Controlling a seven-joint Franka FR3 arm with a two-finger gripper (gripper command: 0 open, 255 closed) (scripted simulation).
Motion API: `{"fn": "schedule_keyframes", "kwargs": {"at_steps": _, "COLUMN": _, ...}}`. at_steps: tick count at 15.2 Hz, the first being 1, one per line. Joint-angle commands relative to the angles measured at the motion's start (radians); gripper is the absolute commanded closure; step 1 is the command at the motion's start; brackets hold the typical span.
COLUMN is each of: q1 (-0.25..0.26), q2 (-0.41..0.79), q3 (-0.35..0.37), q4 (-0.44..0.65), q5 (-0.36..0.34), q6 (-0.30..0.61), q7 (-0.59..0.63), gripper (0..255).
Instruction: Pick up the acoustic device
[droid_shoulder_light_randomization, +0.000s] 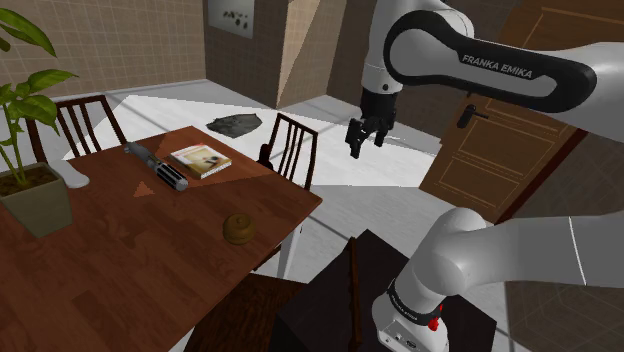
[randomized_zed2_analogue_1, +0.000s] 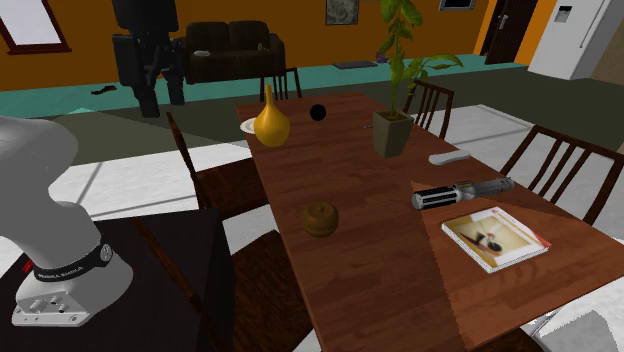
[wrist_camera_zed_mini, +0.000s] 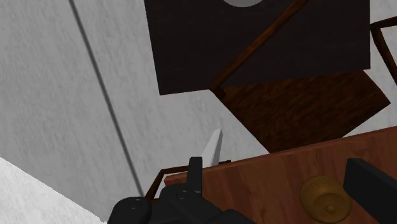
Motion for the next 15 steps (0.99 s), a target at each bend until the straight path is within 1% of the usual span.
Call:
{"fn": "schedule_keyframes", "kwargs": {"at_steps": 1, "q1": 0.000, "q2": 0.000, "q3": 0.000, "q4": 0.000, "q5": 0.000, "q6": 0.000, "q7": 0.000, "gripper": 0}}
{"fn": "schedule_keyframes", "kwargs": {"at_steps": 5, "q1": 0.035, "q2": 0.069, "q3": 0.077, "q4": -0.057, "q5": -0.036, "q6": 0.140, "q7": 0.016, "gripper": 0}}
{"fn": "schedule_keyframes", "kwargs": {"at_steps": 9, "q1": 0.059, "q2": 0.159, "q3": 0.156, "q4": -0.098, "q5": -0.088, "q6": 0.278, "q7": 0.044, "gripper": 0}}
{"fn": "schedule_keyframes", "kwargs": {"at_steps": 12, "q1": 0.067, "q2": 0.240, "q3": 0.217, "q4": -0.117, "q5": -0.142, "q6": 0.378, "q7": 0.078, "gripper": 0}}
{"fn": "schedule_keyframes", "kwargs": {"at_steps": 15, "q1": 0.064, "q2": 0.334, "q3": 0.281, "q4": -0.125, "q5": -0.213, "q6": 0.471, "q7": 0.125, "gripper": 0}}
